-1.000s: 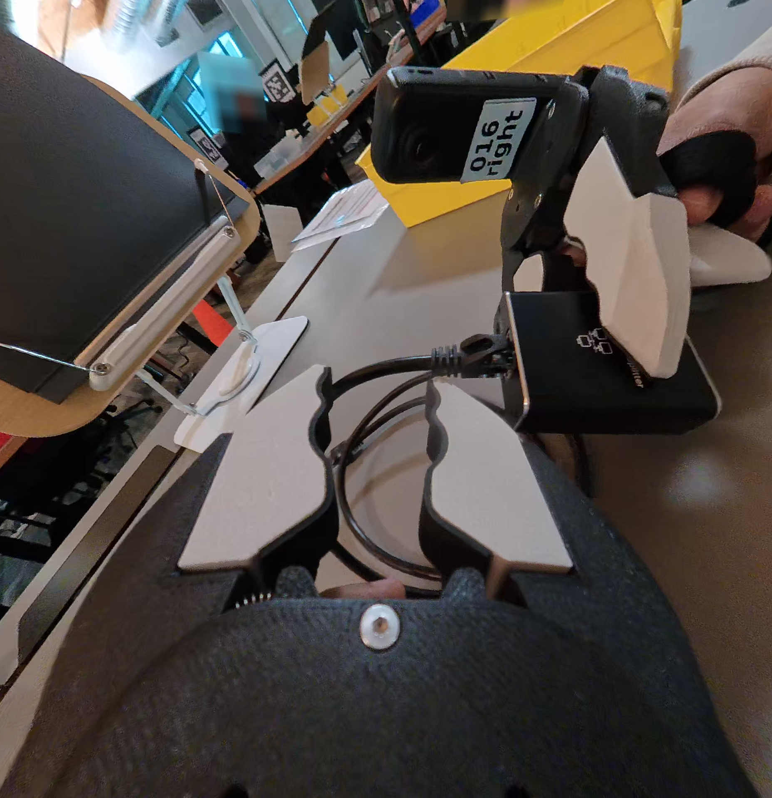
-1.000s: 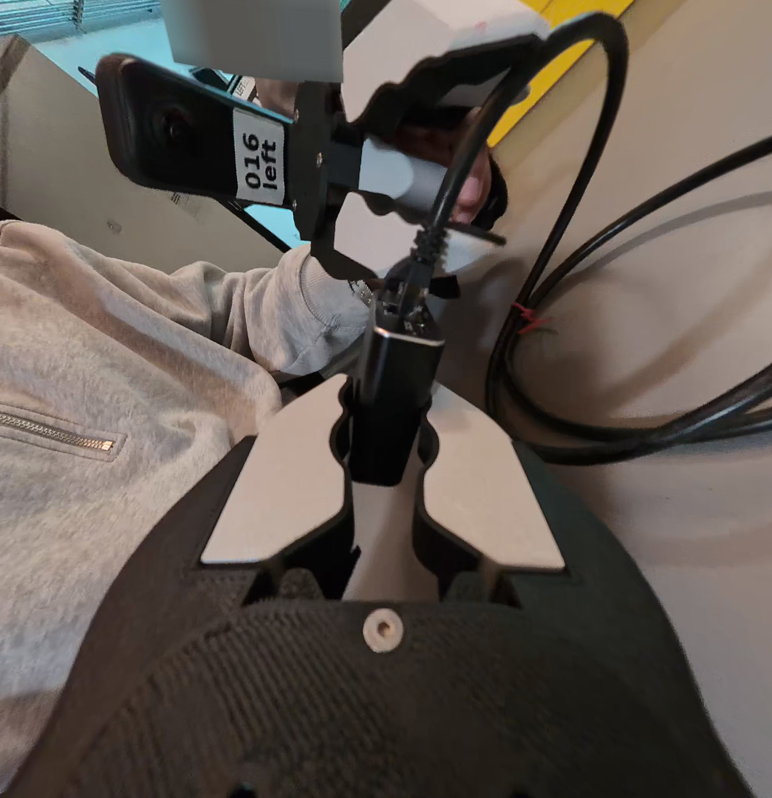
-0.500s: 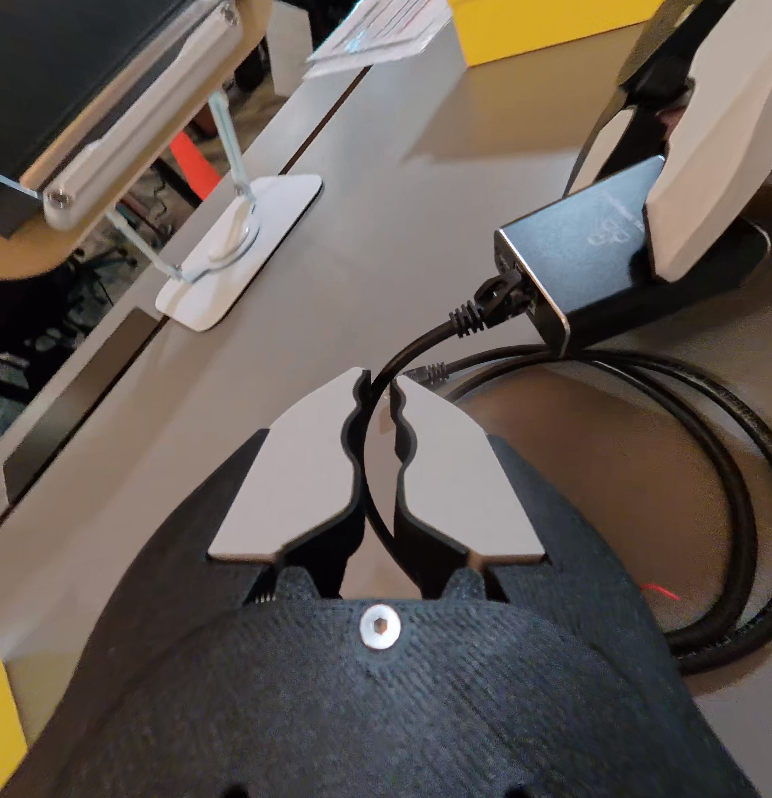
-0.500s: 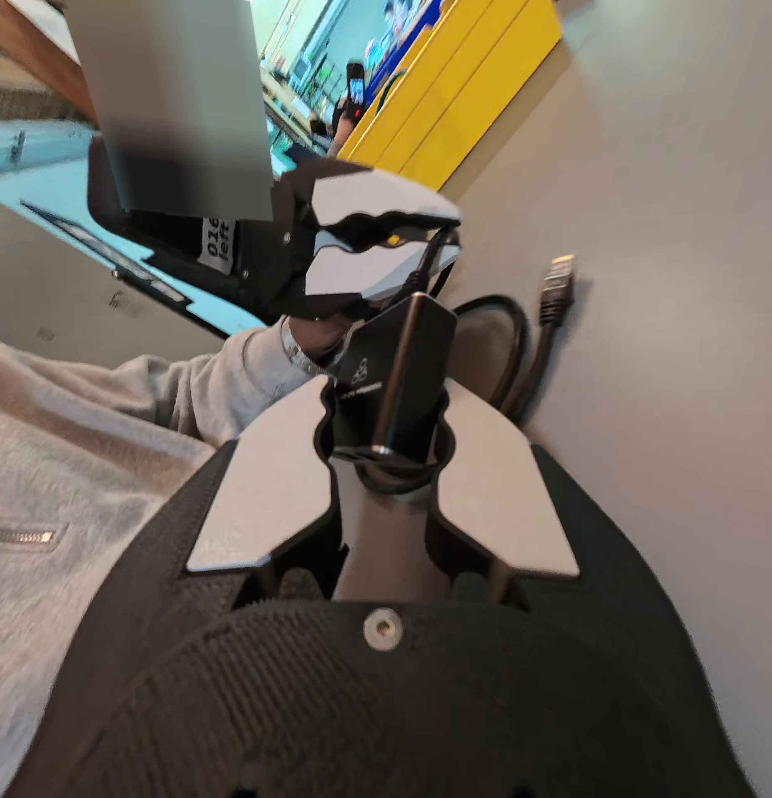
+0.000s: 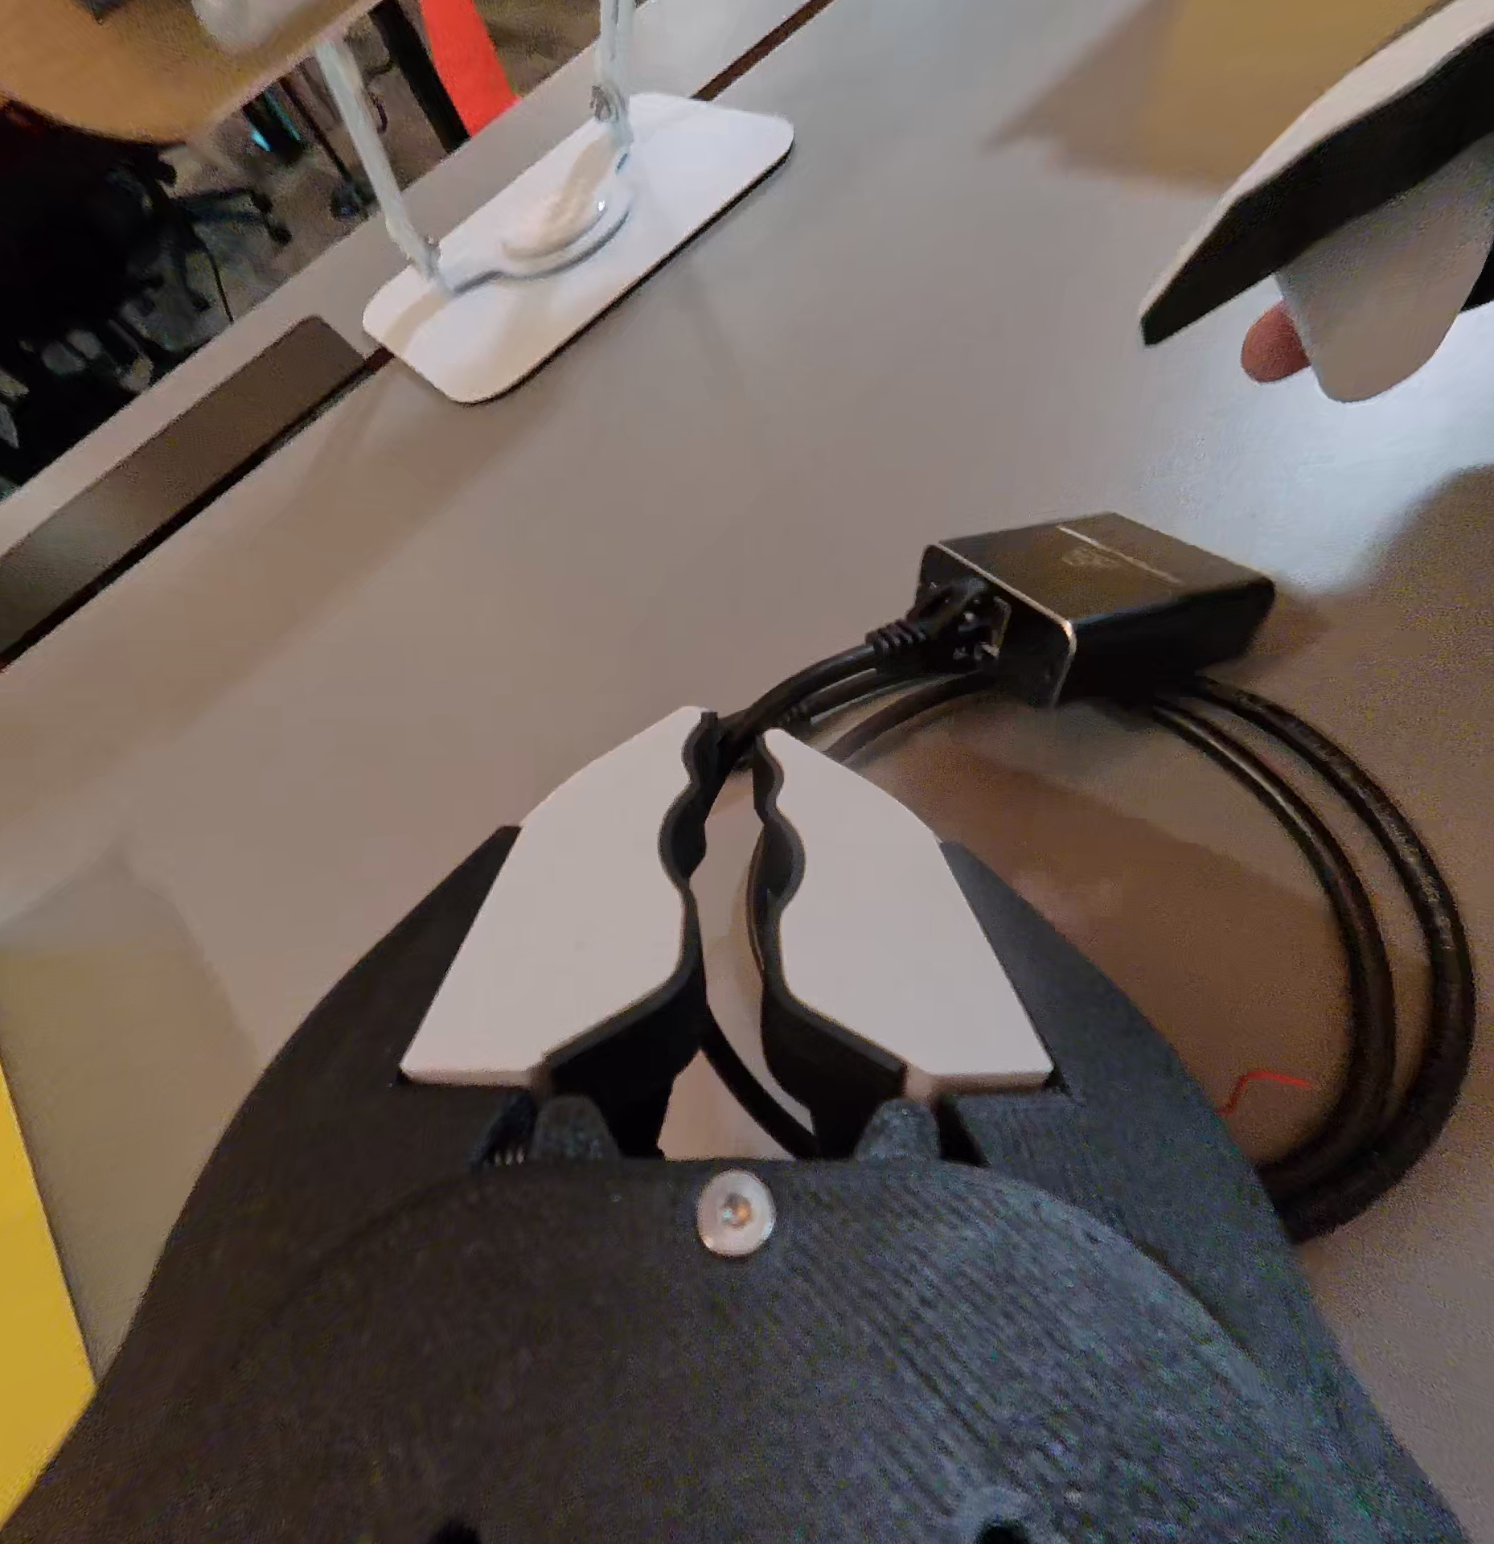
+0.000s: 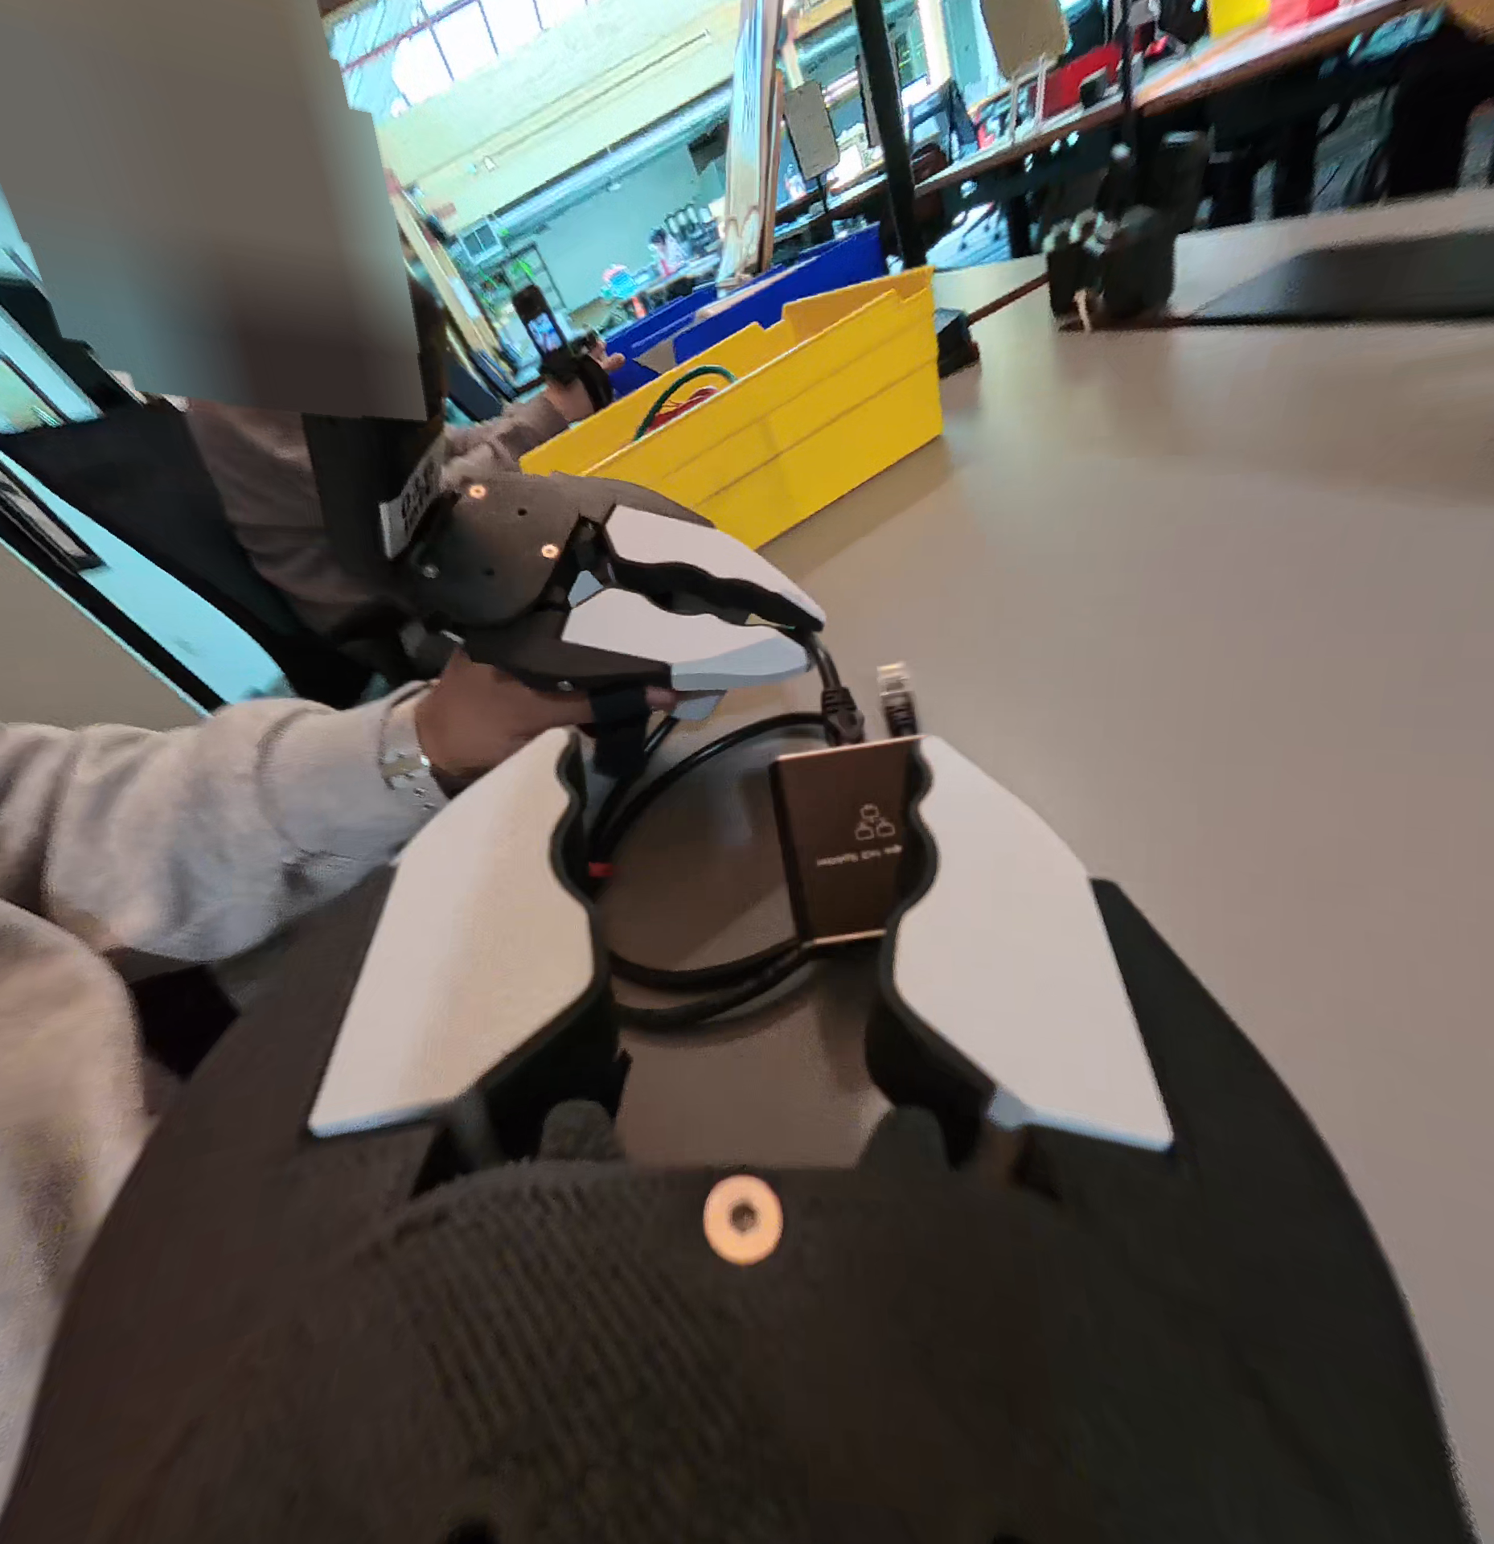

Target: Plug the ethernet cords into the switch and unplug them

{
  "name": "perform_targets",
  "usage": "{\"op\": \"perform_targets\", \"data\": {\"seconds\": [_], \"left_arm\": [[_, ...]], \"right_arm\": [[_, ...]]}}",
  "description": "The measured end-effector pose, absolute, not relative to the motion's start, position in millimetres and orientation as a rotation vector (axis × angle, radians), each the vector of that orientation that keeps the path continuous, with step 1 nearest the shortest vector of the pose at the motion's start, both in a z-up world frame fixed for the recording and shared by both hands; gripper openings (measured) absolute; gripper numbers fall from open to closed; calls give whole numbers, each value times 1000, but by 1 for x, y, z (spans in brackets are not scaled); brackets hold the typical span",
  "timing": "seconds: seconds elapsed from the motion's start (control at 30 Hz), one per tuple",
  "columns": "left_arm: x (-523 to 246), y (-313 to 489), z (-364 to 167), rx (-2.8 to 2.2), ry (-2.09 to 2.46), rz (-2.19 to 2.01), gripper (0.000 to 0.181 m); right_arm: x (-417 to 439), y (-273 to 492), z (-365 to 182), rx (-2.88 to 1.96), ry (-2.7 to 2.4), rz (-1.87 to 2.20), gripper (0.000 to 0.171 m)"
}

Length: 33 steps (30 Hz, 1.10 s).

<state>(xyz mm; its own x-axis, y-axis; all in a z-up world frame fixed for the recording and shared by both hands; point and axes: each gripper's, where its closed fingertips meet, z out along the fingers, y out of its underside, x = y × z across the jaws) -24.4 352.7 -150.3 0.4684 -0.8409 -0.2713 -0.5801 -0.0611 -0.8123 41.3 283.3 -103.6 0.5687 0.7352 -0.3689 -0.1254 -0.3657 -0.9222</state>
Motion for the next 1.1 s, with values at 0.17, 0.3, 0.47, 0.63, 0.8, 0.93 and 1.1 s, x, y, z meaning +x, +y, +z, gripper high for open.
{"op": "perform_targets", "data": {"seconds": [0.17, 0.3, 0.47, 0.63, 0.8, 0.93, 1.1], "left_arm": [[-38, 353, -149, -1816, 1127, -414, 6], [-44, 351, -147, -1830, 1083, -483, 6], [-48, 346, -142, -1803, 1063, -550, 6], [-44, 338, -138, -1746, 1102, -615, 7], [-33, 322, -126, -1629, 1149, -793, 6], [-28, 309, -115, -1507, 1206, -853, 5], [-30, 312, -120, -1533, 1203, -845, 6]], "right_arm": [[27, 288, -113, -1727, -681, 713, 83], [28, 300, -130, -1737, -828, 329, 83], [22, 306, -151, -1757, -987, 109, 89], [24, 308, -149, -1790, -945, 193, 83], [24, 303, -162, -1905, -978, 310, 79], [21, 298, -172, -1938, -1046, 313, 70], [22, 297, -170, -1930, -1036, 310, 59]]}}
